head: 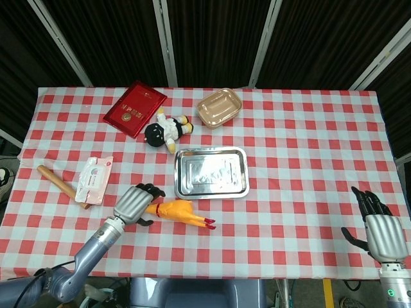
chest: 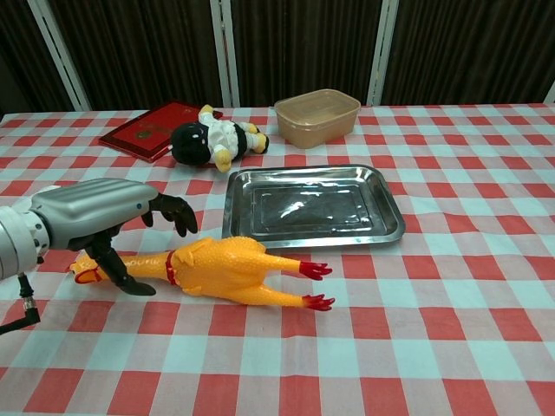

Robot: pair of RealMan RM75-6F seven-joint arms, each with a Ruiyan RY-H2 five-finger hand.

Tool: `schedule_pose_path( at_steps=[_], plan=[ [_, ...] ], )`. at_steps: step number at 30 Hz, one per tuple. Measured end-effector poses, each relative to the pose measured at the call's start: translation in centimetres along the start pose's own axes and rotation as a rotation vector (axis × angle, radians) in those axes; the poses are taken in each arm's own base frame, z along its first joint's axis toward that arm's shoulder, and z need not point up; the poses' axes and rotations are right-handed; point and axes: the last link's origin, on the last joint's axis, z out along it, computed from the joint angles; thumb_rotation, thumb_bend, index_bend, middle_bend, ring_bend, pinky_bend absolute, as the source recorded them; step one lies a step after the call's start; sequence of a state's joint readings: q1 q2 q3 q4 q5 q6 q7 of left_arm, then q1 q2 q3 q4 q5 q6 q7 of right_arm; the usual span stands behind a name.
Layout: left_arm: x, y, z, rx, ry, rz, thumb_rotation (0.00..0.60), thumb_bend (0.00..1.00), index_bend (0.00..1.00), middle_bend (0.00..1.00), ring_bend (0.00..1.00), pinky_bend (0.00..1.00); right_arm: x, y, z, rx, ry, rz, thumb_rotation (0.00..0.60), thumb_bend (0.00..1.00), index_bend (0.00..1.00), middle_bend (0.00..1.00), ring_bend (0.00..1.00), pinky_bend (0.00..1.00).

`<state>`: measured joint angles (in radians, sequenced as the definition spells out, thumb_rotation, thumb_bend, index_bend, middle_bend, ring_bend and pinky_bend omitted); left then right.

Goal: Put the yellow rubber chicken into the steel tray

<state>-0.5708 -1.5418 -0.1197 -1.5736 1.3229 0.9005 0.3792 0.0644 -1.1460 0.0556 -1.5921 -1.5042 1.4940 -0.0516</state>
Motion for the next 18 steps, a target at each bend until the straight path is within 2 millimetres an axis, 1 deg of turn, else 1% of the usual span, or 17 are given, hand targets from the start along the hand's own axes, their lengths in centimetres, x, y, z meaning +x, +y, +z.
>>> schedule_pose_path(
  at_steps=[4, 14, 18],
  plan=[
    [-0.4, 0.3, 0.2, -0.006, -0.017, -0.007, 0.6, 0.07, 0.29, 0.31, 0.22, 0.29, 0.0, 0.2, -0.1, -0.006, -0.001, 0.003, 0.6, 0.26, 0.04, 0.17, 0.12, 0.27],
    [-1.0, 0.7, 1.0, 0.014, -0.012, -0.035, 0.6, 0.07, 0.3, 0.33, 0.24, 0.33, -0.2, 0.4, -0.3, -0.016, -0.005, 0.008, 0.6, 0.26, 0.04, 0.17, 0.12, 0.27],
    [-1.2, 0.7, 1.3, 0.024, -0.014, -0.041, 0.6, 0.14, 0.35, 0.38, 0.31, 0.42, -0.3, 0.5, -0.4, -0.018, -0.01, 0.008, 0.6, 0.26, 0.04, 0.17, 0.12, 0.27]
  ],
)
